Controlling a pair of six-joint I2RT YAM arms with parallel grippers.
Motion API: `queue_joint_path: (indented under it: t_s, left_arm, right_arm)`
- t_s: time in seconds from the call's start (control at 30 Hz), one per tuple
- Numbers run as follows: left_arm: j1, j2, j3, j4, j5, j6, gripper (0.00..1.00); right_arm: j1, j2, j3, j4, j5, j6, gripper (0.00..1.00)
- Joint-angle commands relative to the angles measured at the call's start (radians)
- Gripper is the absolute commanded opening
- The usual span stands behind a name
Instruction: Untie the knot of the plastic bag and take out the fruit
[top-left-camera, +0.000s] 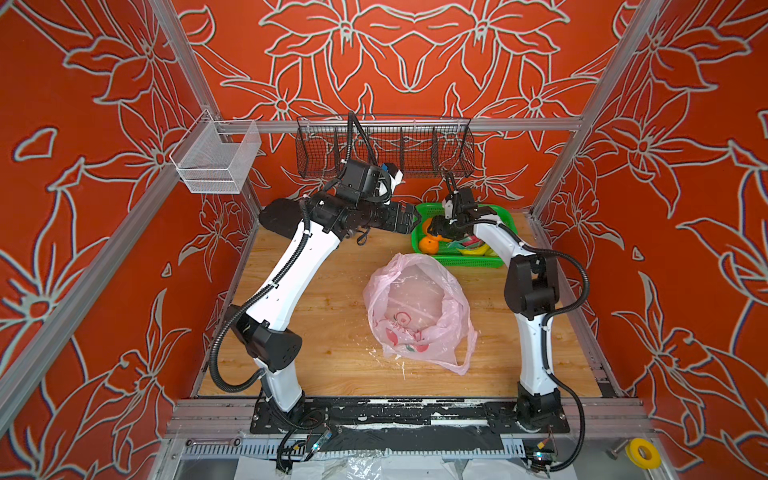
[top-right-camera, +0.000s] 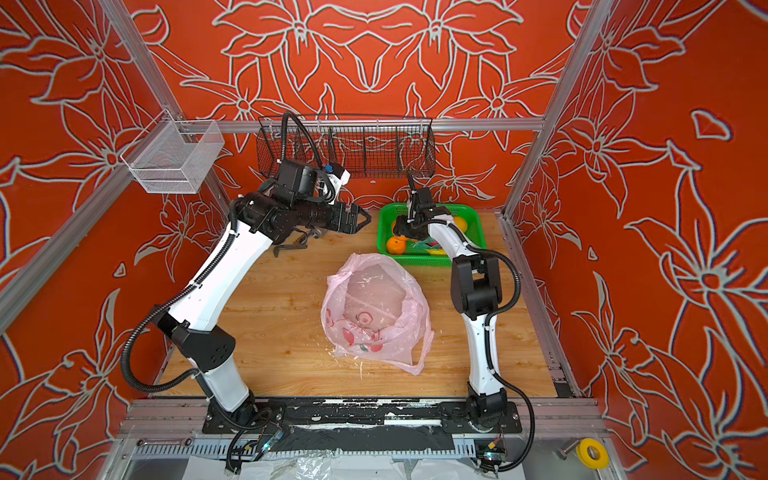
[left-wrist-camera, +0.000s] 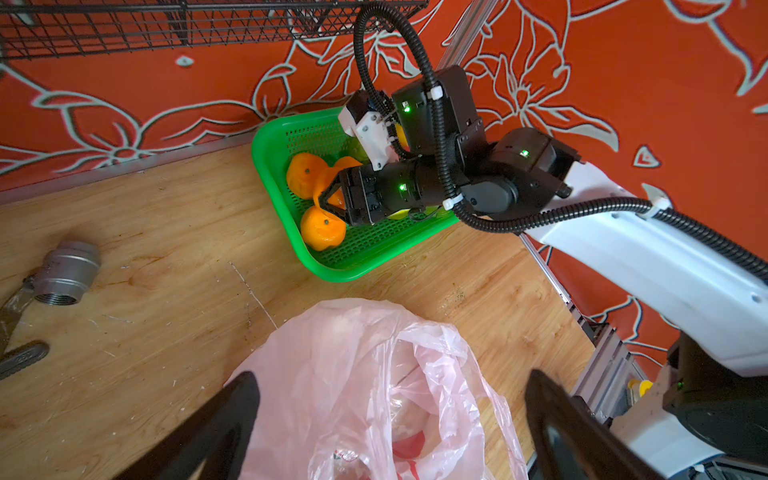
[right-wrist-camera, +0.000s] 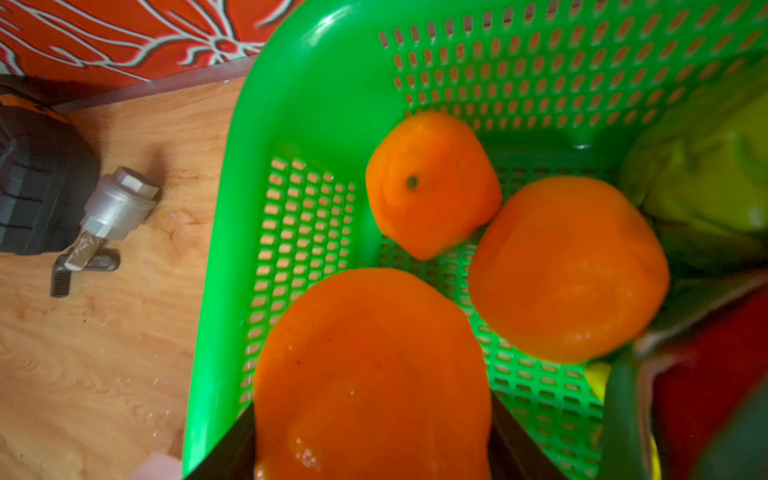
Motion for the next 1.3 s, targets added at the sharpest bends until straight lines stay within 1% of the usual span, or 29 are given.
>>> queue_joint_path:
  t_s: [0.0, 0.13, 0.23, 0.3, 0.43, 0.63, 0.7, 0.8, 0.9, 1.0, 1.1, 1.17, 1.27]
  left_arm:
    - [0.013, 0.017, 0.021, -0.035, 0.029, 0.023, 0.98]
    - [0.017, 0.014, 0.002, -0.033, 0.021, 0.030, 0.98]
    - [0.021, 0.004, -0.020, -0.024, 0.026, 0.028, 0.98]
    - [0.021, -0.004, -0.038, -0.017, 0.027, 0.026, 0.98]
    - [0.021, -0.024, -0.072, 0.004, 0.031, 0.016, 0.98]
    - [0.023, -0.072, -0.139, 0.041, 0.015, 0.006, 0.98]
    - [0.026, -0.090, -0.165, 0.057, 0.004, 0.002, 0.98]
    - [0.031, -0.129, -0.220, 0.094, -0.017, -0.001, 0.99]
    - [0.035, -0.186, -0.304, 0.159, -0.049, -0.007, 0.98]
    - [0.045, -0.249, -0.397, 0.222, -0.101, -0.011, 0.98]
    - [0.058, -0.315, -0.494, 0.258, -0.181, -0.003, 0.98]
    - [0.071, -0.367, -0.574, 0.283, -0.238, 0.004, 0.98]
    - [0.097, -0.440, -0.698, 0.322, -0.292, -0.001, 0.99]
  right_arm:
    - [0.003, 0.047, 0.064, 0.011, 0.028, 0.002, 0.62]
    - [0.004, 0.105, 0.112, 0.047, -0.011, 0.043, 0.65]
    - [0.005, 0.133, 0.127, 0.079, -0.068, 0.071, 0.74]
    - [0.007, 0.134, 0.111, 0.108, -0.083, 0.079, 0.77]
    - [0.006, 0.108, 0.087, 0.104, -0.048, 0.072, 0.89]
    - [0.005, 0.003, 0.000, 0.112, -0.023, 0.053, 0.94]
    - [0.006, -0.053, -0.045, 0.112, -0.008, 0.045, 0.95]
    - [0.005, -0.181, -0.144, 0.123, 0.028, 0.034, 0.96]
    - [0.003, -0.338, -0.290, 0.142, 0.082, 0.030, 0.96]
    - [0.002, -0.510, -0.459, 0.176, 0.151, 0.024, 0.97]
    - [-0.002, -0.687, -0.642, 0.213, 0.229, -0.013, 0.97]
    - [-0.007, -0.809, -0.770, 0.242, 0.284, -0.032, 0.97]
    - [-0.014, -0.981, -0.945, 0.289, 0.349, -0.048, 0.97]
